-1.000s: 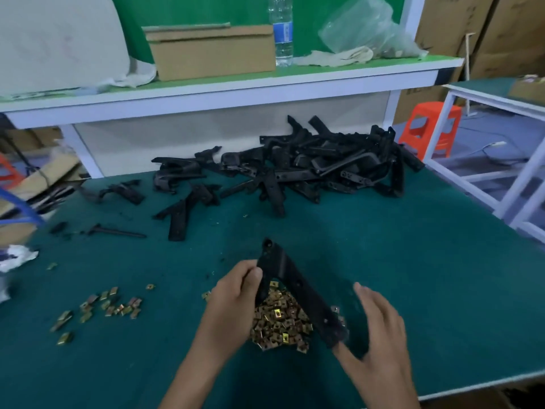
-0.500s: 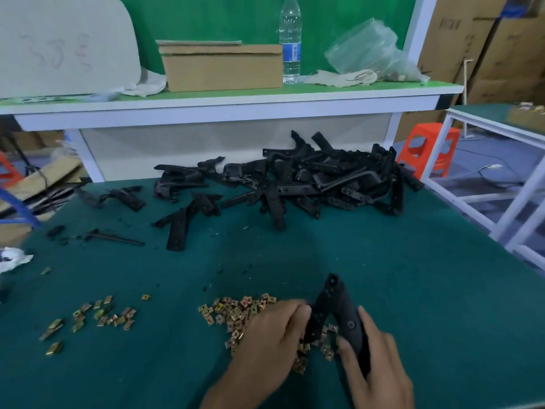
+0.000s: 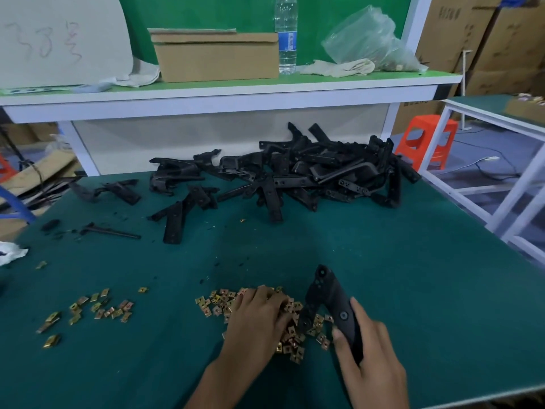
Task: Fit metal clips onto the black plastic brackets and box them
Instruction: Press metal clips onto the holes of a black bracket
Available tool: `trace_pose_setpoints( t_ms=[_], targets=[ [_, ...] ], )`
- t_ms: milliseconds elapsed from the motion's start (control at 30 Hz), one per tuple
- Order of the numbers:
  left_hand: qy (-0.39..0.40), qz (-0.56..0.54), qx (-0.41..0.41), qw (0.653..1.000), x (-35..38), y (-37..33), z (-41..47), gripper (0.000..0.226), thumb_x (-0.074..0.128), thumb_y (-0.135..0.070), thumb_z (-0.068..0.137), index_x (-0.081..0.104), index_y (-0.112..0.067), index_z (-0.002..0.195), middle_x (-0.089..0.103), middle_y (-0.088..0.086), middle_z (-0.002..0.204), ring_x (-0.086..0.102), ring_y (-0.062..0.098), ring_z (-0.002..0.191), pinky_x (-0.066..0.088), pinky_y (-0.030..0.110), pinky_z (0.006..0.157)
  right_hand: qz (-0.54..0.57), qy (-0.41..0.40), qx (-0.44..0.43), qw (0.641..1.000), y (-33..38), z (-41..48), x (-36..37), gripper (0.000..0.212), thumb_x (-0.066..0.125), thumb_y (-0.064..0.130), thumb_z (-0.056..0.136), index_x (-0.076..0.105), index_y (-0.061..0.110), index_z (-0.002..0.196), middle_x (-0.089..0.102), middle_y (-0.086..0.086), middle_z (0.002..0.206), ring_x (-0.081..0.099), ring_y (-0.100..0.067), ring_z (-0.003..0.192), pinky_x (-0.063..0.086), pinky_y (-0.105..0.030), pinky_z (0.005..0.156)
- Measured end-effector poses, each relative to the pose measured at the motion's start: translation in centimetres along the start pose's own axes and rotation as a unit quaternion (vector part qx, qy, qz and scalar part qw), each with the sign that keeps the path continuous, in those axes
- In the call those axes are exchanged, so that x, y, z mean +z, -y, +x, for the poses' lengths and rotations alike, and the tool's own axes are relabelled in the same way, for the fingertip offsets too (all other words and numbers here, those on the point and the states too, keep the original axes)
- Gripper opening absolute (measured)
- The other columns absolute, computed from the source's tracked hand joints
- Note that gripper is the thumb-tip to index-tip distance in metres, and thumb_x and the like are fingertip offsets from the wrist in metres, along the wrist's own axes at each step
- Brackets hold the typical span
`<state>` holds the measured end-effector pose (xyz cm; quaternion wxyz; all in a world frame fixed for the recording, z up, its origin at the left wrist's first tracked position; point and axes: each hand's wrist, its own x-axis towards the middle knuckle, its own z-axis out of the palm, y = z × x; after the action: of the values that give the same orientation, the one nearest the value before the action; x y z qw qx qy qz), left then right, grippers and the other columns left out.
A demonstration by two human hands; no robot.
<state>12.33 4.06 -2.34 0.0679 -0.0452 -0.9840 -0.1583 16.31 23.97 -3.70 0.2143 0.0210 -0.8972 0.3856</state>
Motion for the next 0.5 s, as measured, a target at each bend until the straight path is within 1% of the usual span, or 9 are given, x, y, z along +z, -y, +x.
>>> trace_pose_setpoints(
  t_ms=[67, 100, 133, 200, 333, 400, 500],
  targets=[
    [0.003, 0.007, 0.001, 1.000, 0.01, 0.09, 0.33, 0.042, 0.042, -0.051, 0.103, 0.050, -0.036, 0.141, 0.047, -0.015, 0.139, 0.038, 0.010, 0.129, 0.022, 0.027, 0.109, 0.002, 0.001, -0.002, 1.000, -0.10, -0.04, 0.03, 0.061, 0.071, 0.035, 0.084, 0.055, 0.029, 0.142, 0.057, 0.013, 0.099, 0.056, -0.005, 0.085, 0.048, -0.021, 0.053],
    [0.001, 0.005, 0.004, 1.000, 0.01, 0.09, 0.47, 0.041, 0.042, -0.050, 0.103, 0.051, -0.036, 0.141, 0.048, -0.014, 0.138, 0.039, 0.011, 0.129, 0.023, 0.027, 0.109, 0.002, 0.000, -0.004, 1.000, -0.12, -0.03, 0.04, 0.061, 0.071, 0.035, 0.084, 0.053, 0.030, 0.143, 0.056, 0.014, 0.099, 0.056, -0.005, 0.085, 0.049, -0.022, 0.052],
    [-0.002, 0.002, 0.008, 1.000, 0.06, 0.08, 0.58, 0.040, 0.042, -0.050, 0.103, 0.051, -0.036, 0.139, 0.048, -0.014, 0.137, 0.039, 0.011, 0.128, 0.024, 0.027, 0.108, 0.000, 0.000, -0.007, 1.000, -0.15, -0.03, 0.04, 0.061, 0.070, 0.036, 0.085, 0.052, 0.031, 0.143, 0.056, 0.015, 0.099, 0.056, -0.005, 0.084, 0.051, -0.024, 0.051],
    [-0.010, -0.001, 0.017, 1.000, 0.29, 0.15, 0.72, 0.035, 0.043, -0.048, 0.103, 0.053, -0.036, 0.134, 0.049, -0.014, 0.134, 0.041, 0.010, 0.125, 0.025, 0.026, 0.105, -0.003, 0.001, -0.013, 1.000, -0.15, -0.03, 0.03, 0.061, 0.068, 0.037, 0.085, 0.052, 0.030, 0.143, 0.055, 0.015, 0.099, 0.057, -0.004, 0.082, 0.051, -0.023, 0.050],
    [-0.033, -0.038, 0.023, 0.998, 0.45, 0.59, 0.69, 0.023, 0.052, -0.048, 0.100, 0.062, -0.034, 0.115, 0.055, -0.016, 0.118, 0.047, 0.009, 0.114, 0.029, 0.024, 0.098, -0.001, 0.004, -0.019, 1.000, -0.23, -0.02, 0.09, 0.059, 0.070, 0.034, 0.085, 0.056, 0.026, 0.142, 0.055, 0.014, 0.100, 0.057, -0.006, 0.081, 0.045, -0.016, 0.051],
    [-0.046, -0.060, 0.019, 0.997, 0.30, 0.78, 0.64, 0.019, 0.059, -0.045, 0.098, 0.068, -0.030, 0.106, 0.061, -0.015, 0.110, 0.050, 0.009, 0.107, 0.031, 0.023, 0.093, -0.001, 0.005, -0.019, 1.000, -0.27, -0.02, 0.09, 0.059, 0.067, 0.036, 0.086, 0.054, 0.028, 0.143, 0.054, 0.015, 0.102, 0.056, -0.007, 0.081, 0.043, -0.015, 0.051],
    [-0.063, -0.084, 0.031, 0.994, 0.12, 1.03, 0.58, 0.013, 0.067, -0.037, 0.095, 0.071, -0.025, 0.100, 0.064, -0.013, 0.102, 0.054, 0.011, 0.098, 0.031, 0.022, 0.085, 0.003, 0.008, -0.016, 1.000, -0.32, 0.01, 0.08, 0.059, 0.064, 0.040, 0.087, 0.050, 0.033, 0.143, 0.052, 0.018, 0.101, 0.057, -0.005, 0.072, 0.041, -0.013, 0.053]
  ],
)
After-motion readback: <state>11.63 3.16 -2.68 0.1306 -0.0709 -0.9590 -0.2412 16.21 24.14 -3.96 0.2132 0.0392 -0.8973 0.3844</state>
